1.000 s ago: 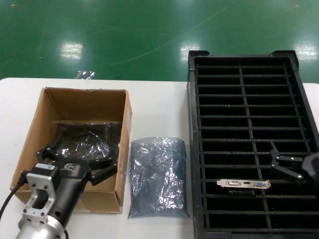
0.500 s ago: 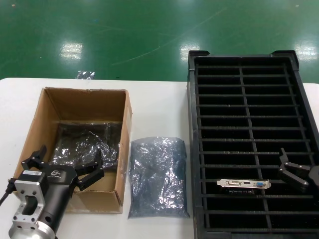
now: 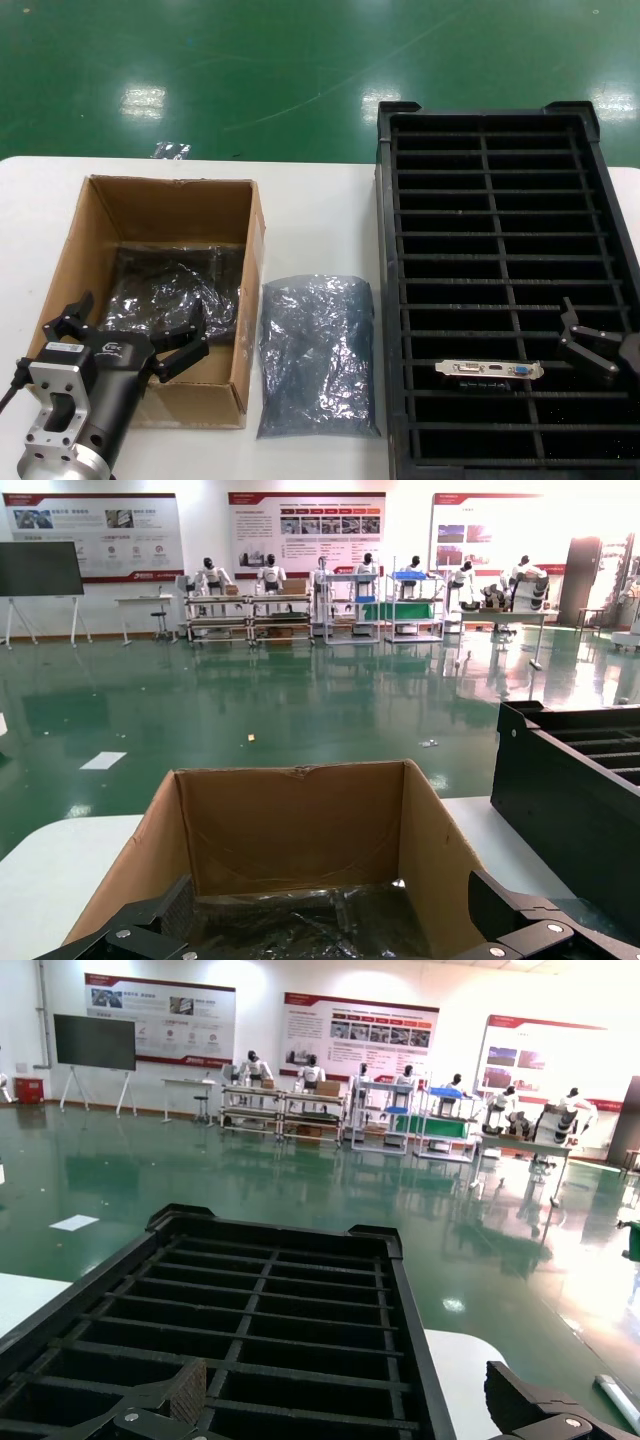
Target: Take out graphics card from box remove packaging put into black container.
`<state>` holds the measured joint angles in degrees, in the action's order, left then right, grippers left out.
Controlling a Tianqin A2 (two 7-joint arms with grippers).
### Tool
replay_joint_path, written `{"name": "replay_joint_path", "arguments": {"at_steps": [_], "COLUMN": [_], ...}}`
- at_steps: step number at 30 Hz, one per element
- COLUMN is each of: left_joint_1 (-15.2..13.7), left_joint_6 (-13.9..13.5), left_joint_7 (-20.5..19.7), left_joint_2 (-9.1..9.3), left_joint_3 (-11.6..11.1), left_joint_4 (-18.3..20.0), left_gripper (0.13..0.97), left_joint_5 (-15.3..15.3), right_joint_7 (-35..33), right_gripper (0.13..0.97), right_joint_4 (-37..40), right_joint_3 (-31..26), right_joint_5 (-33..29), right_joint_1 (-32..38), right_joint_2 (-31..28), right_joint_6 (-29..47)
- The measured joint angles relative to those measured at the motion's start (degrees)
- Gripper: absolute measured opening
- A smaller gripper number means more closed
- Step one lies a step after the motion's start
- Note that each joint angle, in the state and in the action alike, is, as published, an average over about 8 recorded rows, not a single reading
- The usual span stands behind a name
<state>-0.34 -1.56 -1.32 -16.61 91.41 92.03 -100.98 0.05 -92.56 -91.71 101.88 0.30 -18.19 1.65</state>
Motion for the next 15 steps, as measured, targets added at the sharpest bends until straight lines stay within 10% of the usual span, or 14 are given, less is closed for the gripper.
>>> {"name": "replay_joint_path", "arguments": {"at_steps": [15], "left_joint_1": [0.0], "left_joint_6": [0.0], "left_joint_7": [0.0], "left_joint_2": [0.0], "left_joint_3": [0.0], "left_joint_4": [0.0], "left_gripper": [0.966], "left_joint_5": [0.0], "right_joint_7": [0.0], "right_gripper": [0.966], "right_joint_4": [0.0], "right_joint_3": [0.0], "right_joint_5": [0.0], "right_joint_1": [0.0], "right_joint_2": [0.0], "right_joint_6": [0.0]}}
